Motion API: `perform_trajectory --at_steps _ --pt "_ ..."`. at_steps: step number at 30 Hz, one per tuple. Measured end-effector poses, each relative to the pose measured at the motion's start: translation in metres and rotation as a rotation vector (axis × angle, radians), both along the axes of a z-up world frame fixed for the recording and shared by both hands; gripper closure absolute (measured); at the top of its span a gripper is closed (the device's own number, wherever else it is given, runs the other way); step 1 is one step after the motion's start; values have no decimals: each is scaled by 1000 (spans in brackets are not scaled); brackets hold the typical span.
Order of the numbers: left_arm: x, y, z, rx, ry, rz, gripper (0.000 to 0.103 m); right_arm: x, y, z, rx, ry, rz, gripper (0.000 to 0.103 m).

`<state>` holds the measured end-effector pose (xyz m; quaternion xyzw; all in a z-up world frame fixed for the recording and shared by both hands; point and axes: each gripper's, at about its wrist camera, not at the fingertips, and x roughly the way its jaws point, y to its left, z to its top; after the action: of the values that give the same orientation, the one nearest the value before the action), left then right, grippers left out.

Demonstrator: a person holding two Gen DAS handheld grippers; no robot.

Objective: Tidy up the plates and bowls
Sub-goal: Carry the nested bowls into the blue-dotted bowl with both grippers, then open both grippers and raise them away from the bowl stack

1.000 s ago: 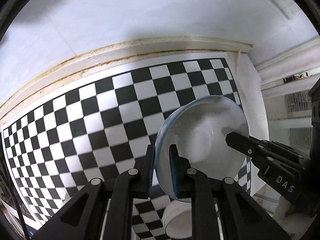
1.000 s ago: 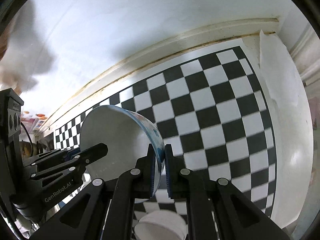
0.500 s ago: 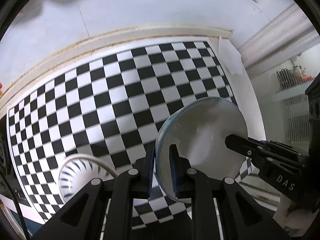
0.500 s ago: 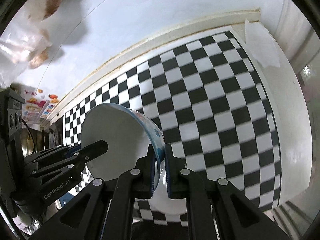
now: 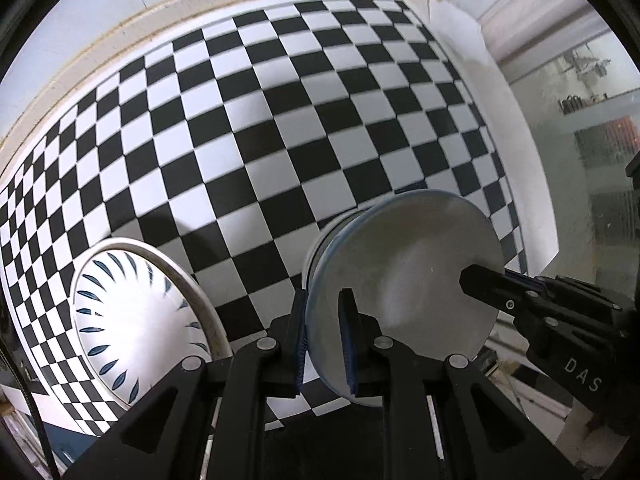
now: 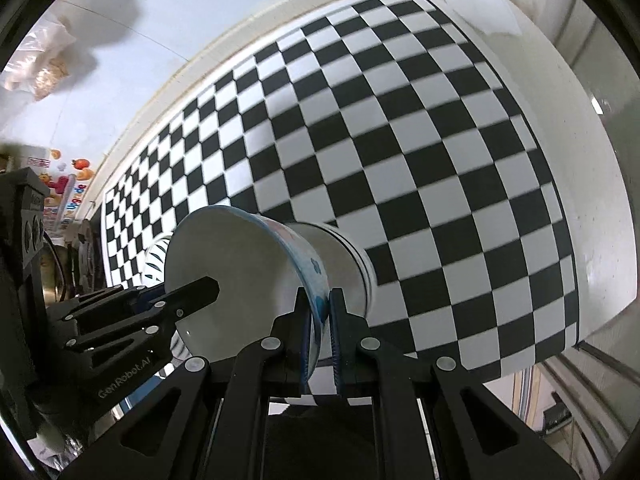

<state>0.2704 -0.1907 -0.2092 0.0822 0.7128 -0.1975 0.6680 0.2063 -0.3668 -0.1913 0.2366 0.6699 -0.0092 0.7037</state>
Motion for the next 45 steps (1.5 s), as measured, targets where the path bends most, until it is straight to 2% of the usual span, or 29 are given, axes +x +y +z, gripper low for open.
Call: perform_trajectory --at_steps 6,15,41,44,45 --pt "0 -6 -18 32 32 -25 90 -6 -4 -21 17 44 -11 93" --pt "4 -9 -27 57 44 -32 90 -1 -7 -33 1 74 1 93" --pt "3 -4 -19 50 66 -31 89 5 -7 -38 12 94 6 90" --pt "0 5 -8 52 23 -25 87 3 -6 -34 6 88 9 90" --pt "-1 8 -4 43 36 -36 83 1 -6 -31 -1 84 13 89"
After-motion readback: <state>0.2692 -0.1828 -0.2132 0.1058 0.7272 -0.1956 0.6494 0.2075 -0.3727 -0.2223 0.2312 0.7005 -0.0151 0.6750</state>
